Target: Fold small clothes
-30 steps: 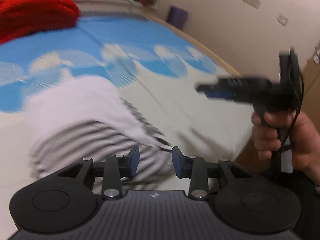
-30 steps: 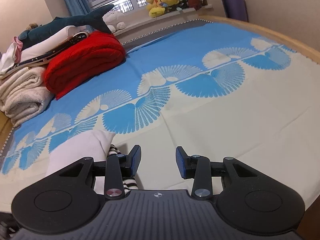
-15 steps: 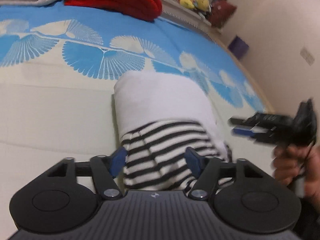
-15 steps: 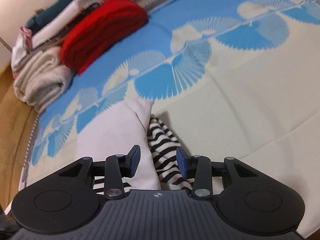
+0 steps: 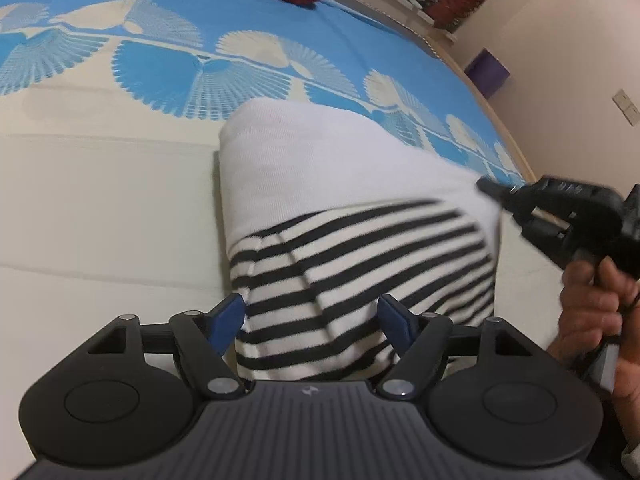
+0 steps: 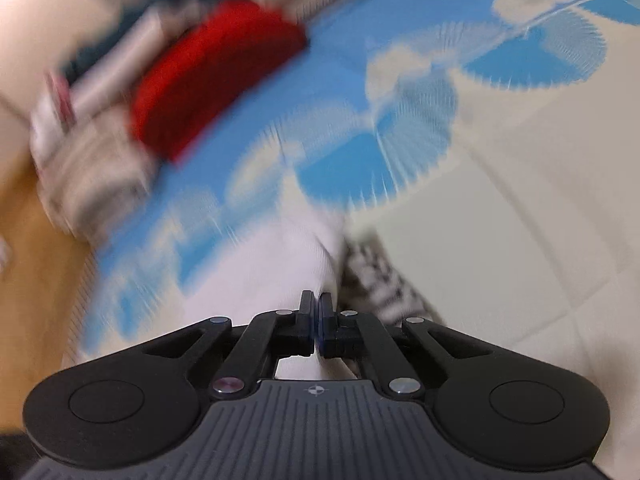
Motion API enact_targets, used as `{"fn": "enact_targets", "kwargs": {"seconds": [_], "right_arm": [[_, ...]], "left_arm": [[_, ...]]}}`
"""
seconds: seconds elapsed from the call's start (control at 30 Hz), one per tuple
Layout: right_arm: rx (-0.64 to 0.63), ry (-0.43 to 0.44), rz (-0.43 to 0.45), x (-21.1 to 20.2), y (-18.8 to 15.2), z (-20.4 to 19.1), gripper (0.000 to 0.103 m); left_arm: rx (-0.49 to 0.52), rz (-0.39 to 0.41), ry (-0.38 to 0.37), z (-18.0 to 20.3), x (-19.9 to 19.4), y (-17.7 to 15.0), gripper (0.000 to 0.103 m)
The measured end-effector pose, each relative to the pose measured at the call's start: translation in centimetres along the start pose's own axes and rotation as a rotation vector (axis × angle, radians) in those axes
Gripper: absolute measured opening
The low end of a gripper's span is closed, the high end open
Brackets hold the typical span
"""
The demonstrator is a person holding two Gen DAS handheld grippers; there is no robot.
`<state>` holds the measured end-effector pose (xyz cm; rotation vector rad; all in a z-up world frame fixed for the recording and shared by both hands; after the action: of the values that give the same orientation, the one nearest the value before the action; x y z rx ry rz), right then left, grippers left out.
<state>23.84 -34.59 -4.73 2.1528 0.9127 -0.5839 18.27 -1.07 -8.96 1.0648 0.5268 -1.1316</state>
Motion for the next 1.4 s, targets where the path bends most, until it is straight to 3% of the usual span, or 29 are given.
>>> {"fn": "enact_targets", "kwargs": {"seconds": [0.07, 0.13, 0.23, 0.3, 0.4, 0.5, 0.53, 0.57, 0.63, 0.67, 0.73, 0.8, 0.9, 0.93, 0.97, 1.03, 1.13, 1.17, 1.2, 1.27, 1.33, 1.4], "right_arm": [[0.026, 0.014, 0.069, -1.8, 0.9, 0.7, 0.0], [0.017, -0.075, 0.07, -1.8, 1.2, 1.7, 0.0], [-0.012, -0.241, -0.055, 0.7, 0.3, 3.3, 0.0], [-0.07, -0.305, -0.154, 3.0, -1.0, 3.4, 0.0], [-0.179, -0.338, -0.165, 4.1, -1.9, 1.8, 0.001], [-0.14, -0.277, -0.141, 3.2, -1.5, 1.4, 0.006], [-0.124, -0.248, -0.131, 2.7, -1.5, 1.5, 0.011], [-0.115, -0.221, -0.128, 2.3, -1.2, 1.6, 0.023], [-0.11, -0.185, -0.152, 1.7, -1.6, 2.0, 0.034], [-0.114, -0.179, -0.178, 1.9, -1.9, 2.3, 0.034], [-0.133, -0.187, -0.241, 1.8, -2.8, 3.2, 0.034], [-0.158, -0.203, -0.285, 1.6, -3.9, 3.7, 0.034], [-0.211, -0.206, -0.326, 1.0, -5.2, 4.0, 0.033], [-0.232, -0.202, -0.338, 0.8, -5.6, 3.9, 0.023], [-0.253, -0.199, -0.34, 0.5, -5.9, 3.8, 0.005], [-0.274, -0.178, -0.286, -0.9, -5.5, 3.4, 0.004], [-0.151, -0.093, -0.112, -4.4, -3.0, 4.1, 0.001], [-0.131, -0.123, -0.09, -5.0, -2.6, 4.7, 0.0], [-0.14, -0.222, -0.08, -5.1, -2.5, 5.5, 0.0], [-0.145, -0.384, -0.136, -4.3, -3.0, 7.4, 0.0], [-0.12, -0.38, -0.168, -3.9, -3.2, 8.1, 0.0], [-0.131, -0.32, -0.124, -4.5, -2.8, 7.5, 0.002]], "left_arm": [[0.041, -0.006, 0.003, 0.7, 0.4, -0.2, 0.082], [0.106, -0.042, 0.039, 1.3, 1.4, -0.8, 0.086], [0.244, -0.151, 0.181, 1.5, 3.5, -2.5, 0.087], [0.283, -0.171, 0.234, 1.1, 3.9, -3.0, 0.087], [0.267, -0.147, 0.228, 0.6, 3.2, -2.9, 0.086], [0.205, -0.103, 0.171, 0.4, 1.8, -2.6, 0.086], [0.194, -0.087, 0.143, 0.5, 1.4, -2.4, 0.086], [0.186, -0.079, 0.112, 0.6, 1.1, -2.4, 0.086], [0.17, -0.089, 0.058, 1.1, 1.0, -2.1, 0.086], [0.164, -0.106, 0.036, 1.3, 1.2, -2.3, 0.086], [0.183, -0.139, 0.047, 1.7, 1.8, -2.8, 0.086], [0.234, -0.178, 0.107, 2.1, 2.7, -3.6, 0.086], [0.223, -0.211, 0.134, 1.9, 3.5, -4.0, 0.086], [0.218, -0.212, 0.134, 1.8, 3.5, -3.9, 0.087], [0.22, -0.21, 0.136, 1.6, 3.5, -3.9, 0.087], [0.233, -0.21, 0.149, 1.4, 3.5, -4.0, 0.088], [0.311, -0.208, 0.219, 1.3, 3.4, -4.7, 0.088], [0.361, -0.205, 0.27, 1.4, 3.6, -5.0, 0.088], [0.396, -0.204, 0.296, 1.6, 3.8, -5.3, 0.089], [0.382, -0.212, 0.276, 1.7, 3.9, -5.4, 0.088], [0.364, -0.202, 0.236, 1.8, 3.4, -5.1, 0.087], [0.318, -0.151, 0.199, 1.7, 2.1, -4.3, 0.087]]}}
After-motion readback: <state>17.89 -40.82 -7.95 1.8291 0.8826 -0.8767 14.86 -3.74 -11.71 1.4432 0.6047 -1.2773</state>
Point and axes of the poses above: each gripper's, at about its wrist camera, not at the fingertips, and x roughly the way its jaws point, z to its right, y to its top, the point moved 4 cm from there along x, roughly the way its jaws point, and after that the axes turned 4 degrees about -z, right-handed, at the moved point
